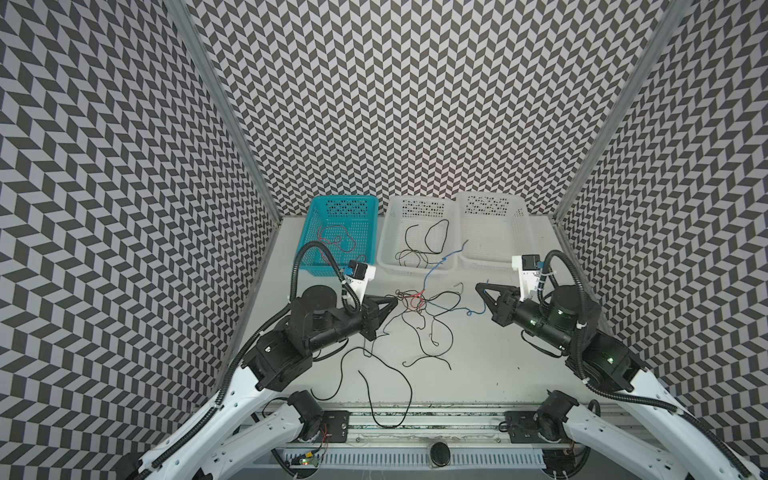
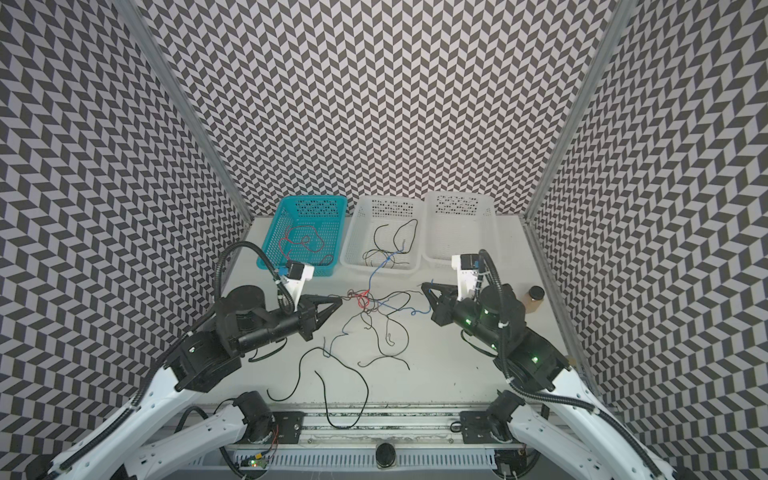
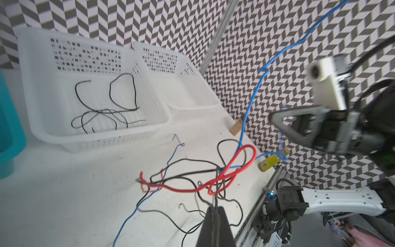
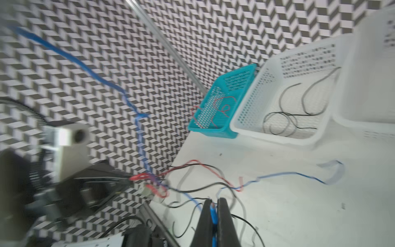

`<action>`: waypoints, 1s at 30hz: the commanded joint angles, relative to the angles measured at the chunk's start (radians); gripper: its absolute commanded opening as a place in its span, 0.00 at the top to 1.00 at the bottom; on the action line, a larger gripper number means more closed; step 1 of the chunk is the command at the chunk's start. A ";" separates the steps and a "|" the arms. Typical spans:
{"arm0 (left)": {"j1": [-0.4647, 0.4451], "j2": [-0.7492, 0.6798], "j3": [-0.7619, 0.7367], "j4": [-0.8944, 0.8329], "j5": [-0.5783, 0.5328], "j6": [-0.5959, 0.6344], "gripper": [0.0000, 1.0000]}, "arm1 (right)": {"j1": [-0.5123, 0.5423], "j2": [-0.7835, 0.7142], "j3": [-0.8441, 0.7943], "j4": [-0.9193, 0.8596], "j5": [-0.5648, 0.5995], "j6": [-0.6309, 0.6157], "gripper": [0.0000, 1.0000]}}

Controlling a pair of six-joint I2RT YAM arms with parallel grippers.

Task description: Untangle the cables

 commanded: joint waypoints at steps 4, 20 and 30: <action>0.022 -0.021 0.218 -0.148 -0.004 0.033 1.00 | -0.178 0.042 -0.140 -0.003 0.016 0.124 1.00; 0.046 0.142 0.410 -0.178 0.047 0.020 1.00 | -0.234 0.103 -0.149 -0.140 0.060 -0.019 0.91; 0.047 0.270 0.498 -0.113 0.136 0.001 1.00 | -0.152 0.044 -0.112 0.135 -0.305 -0.114 0.46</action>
